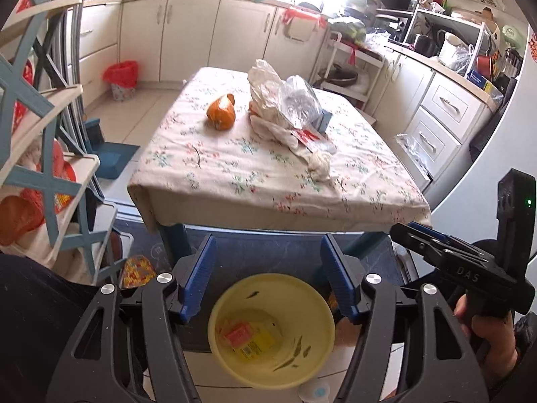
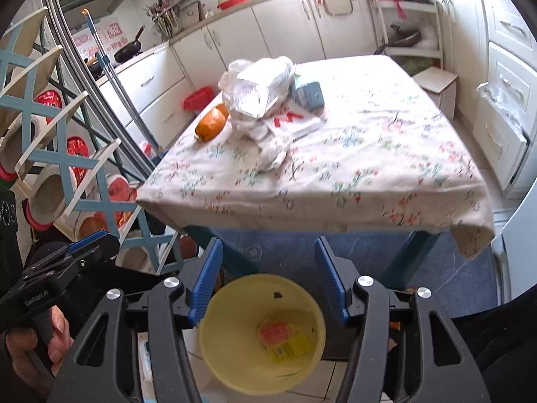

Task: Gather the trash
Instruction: 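Move both open tools back over the table, then grasp the long orange peel with left tool while right tool grasps white tissue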

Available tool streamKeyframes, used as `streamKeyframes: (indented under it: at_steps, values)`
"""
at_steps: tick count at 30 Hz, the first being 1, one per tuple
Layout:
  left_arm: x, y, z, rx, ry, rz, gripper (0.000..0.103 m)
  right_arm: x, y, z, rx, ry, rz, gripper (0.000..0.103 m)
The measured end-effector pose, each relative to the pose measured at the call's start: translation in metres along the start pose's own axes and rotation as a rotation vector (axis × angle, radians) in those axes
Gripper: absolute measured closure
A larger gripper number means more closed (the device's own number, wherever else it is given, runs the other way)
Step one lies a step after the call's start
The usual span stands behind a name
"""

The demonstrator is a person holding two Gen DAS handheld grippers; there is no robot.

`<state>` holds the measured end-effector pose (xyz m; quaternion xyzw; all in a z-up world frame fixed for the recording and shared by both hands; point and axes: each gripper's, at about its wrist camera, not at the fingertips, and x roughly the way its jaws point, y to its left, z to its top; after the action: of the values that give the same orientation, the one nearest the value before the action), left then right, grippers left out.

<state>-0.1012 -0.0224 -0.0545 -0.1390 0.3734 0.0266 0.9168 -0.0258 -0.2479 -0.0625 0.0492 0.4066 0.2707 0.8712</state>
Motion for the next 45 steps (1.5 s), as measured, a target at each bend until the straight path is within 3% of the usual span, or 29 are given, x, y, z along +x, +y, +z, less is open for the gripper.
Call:
streamKeyframes:
  at_steps: [8,17,25,35,45]
  values:
    - [0.0,0.013,0.022,-0.015,-0.042,0.034,0.039,-0.002,-0.005,0.01,0.018,-0.026,-0.006,0.046]
    - [0.014,0.035,0.067,-0.019,-0.068,0.09,0.038,0.006,-0.014,0.05,-0.011,-0.044,-0.029,0.046]
    - [0.042,0.05,0.086,-0.099,-0.016,0.084,0.037,0.042,-0.007,0.065,-0.027,0.029,-0.009,0.046]
    - [0.103,0.061,0.142,-0.11,0.038,0.114,0.036,0.098,0.005,0.085,-0.047,0.1,-0.035,0.046]
    - [0.184,0.06,0.186,-0.042,0.117,0.174,0.036,0.119,-0.003,0.088,-0.024,0.125,-0.051,0.048]
